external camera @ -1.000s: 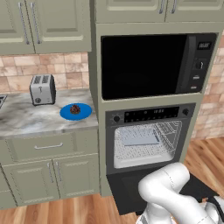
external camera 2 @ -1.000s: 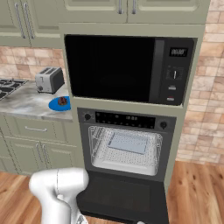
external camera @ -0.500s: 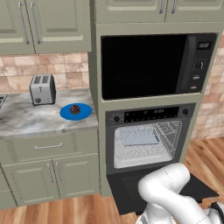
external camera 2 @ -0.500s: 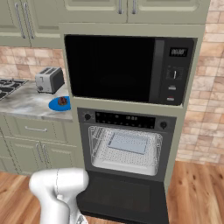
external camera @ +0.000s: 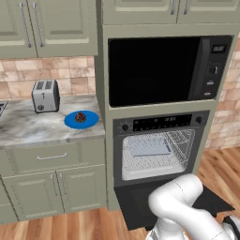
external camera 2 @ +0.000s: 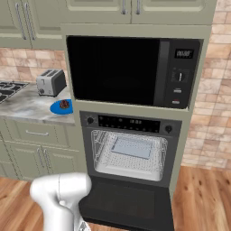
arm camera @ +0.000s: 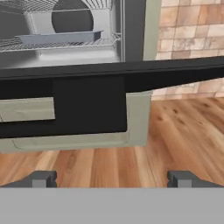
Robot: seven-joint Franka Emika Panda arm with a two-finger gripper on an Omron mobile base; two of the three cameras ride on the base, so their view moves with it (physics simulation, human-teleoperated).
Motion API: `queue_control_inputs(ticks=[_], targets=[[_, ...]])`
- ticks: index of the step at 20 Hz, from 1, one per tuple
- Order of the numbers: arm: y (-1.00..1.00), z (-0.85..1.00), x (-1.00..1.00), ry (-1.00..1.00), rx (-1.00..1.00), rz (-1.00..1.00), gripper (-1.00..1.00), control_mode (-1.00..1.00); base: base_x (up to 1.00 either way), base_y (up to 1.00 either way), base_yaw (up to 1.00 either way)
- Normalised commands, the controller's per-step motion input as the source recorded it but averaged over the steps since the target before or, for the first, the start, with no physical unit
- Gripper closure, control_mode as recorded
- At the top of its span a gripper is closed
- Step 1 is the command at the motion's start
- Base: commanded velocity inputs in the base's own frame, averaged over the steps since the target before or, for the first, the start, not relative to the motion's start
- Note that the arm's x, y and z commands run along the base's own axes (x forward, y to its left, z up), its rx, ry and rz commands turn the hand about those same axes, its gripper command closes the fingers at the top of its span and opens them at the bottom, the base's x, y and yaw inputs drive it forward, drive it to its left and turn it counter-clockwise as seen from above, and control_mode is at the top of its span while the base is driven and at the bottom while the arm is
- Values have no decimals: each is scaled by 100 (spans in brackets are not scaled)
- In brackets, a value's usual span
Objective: Take the baked cake out of the oven and place it on the plate for cooling. Then close the oven door.
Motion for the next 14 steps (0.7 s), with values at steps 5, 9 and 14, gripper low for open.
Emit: queue_control_inputs(ticks=[5,9,14], targets=[[-1,-34,31,-9,0,0,-100,-100,0,0,0],[0,-41,29,-9,0,1,-100,-100,0,0,0],[0,-47,27,-8,0,1,-100,-100,0,0,0]])
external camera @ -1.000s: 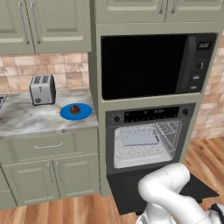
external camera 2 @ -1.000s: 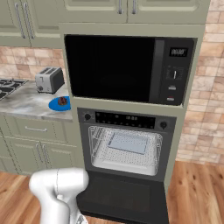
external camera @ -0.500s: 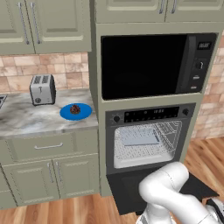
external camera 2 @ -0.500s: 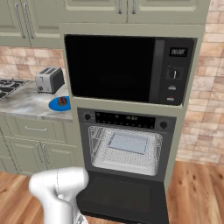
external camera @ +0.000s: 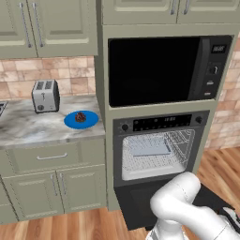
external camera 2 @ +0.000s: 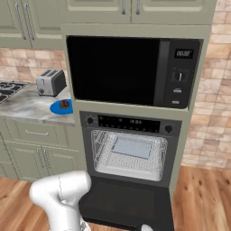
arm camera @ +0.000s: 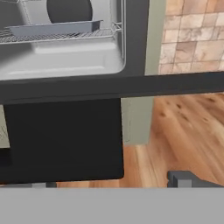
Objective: Take the baked cake out of the oven and place it on the plate for cooling. Then close the oven door.
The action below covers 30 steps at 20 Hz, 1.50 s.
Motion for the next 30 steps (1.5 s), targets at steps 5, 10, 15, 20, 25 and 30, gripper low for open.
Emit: queue_control_inputs(ticks=[5,10,15,20,25,30], targets=[[0,-43,36,-18,0,7,-100,-100,0,0,0],[0,-6,45,-40,8,20,-100,-100,0,0,0],[-11,19,42,-47,19,15,-100,-100,0,0,0],[-41,41,46,-49,17,3,-100,-100,0,0,0],[-40,23,74,-39,14,0,-100,-100,0,0,0],[-17,-1,94,-27,8,-1,-100,-100,0,0,0]])
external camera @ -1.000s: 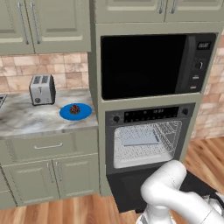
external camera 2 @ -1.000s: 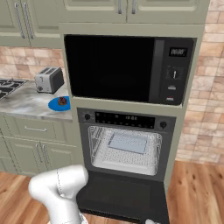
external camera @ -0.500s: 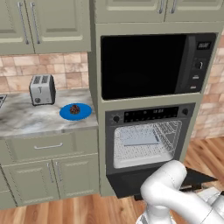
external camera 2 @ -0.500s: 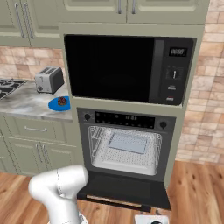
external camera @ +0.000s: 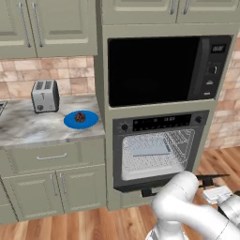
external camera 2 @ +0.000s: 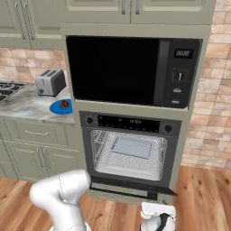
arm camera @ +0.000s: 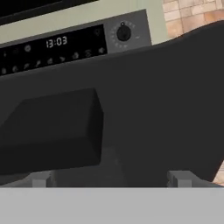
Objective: Take the baked cake out of the oven and place it on the plate for cooling. Then close the oven door.
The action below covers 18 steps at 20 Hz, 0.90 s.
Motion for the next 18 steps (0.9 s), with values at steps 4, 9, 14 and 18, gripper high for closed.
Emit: queue_control_inputs(ticks=[4,9,14,18], targets=[[0,-19,100,-16,1,0,-100,-100,0,0,0],[0,-18,96,-10,0,0,-100,-100,0,0,0],[0,-10,92,-11,0,0,-100,-100,0,0,0],[0,-2,96,-13,0,0,-100,-100,0,0,0]])
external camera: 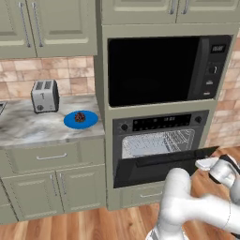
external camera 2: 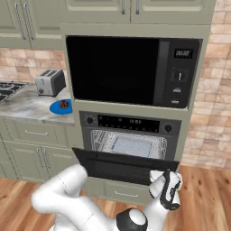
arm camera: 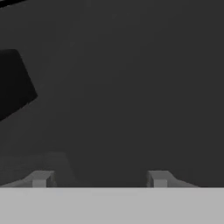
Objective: Take the baked cake out of the oven and place it on the plate for cooling. Then close the oven door.
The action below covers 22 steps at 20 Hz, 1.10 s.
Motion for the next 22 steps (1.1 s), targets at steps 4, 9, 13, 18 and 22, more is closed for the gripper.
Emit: queue_control_inputs(ticks=[4,9,13,18,22], targets=[[0,-2,98,-13,0,0,-100,-100,0,0,0],[0,-12,100,-11,0,0,-100,-100,0,0,0],[4,-16,73,-4,0,0,-100,-100,0,0,0],[4,-3,9,0,0,0,-100,-100,0,0,0],[4,0,0,0,0,0,-100,-100,0,0,0]])
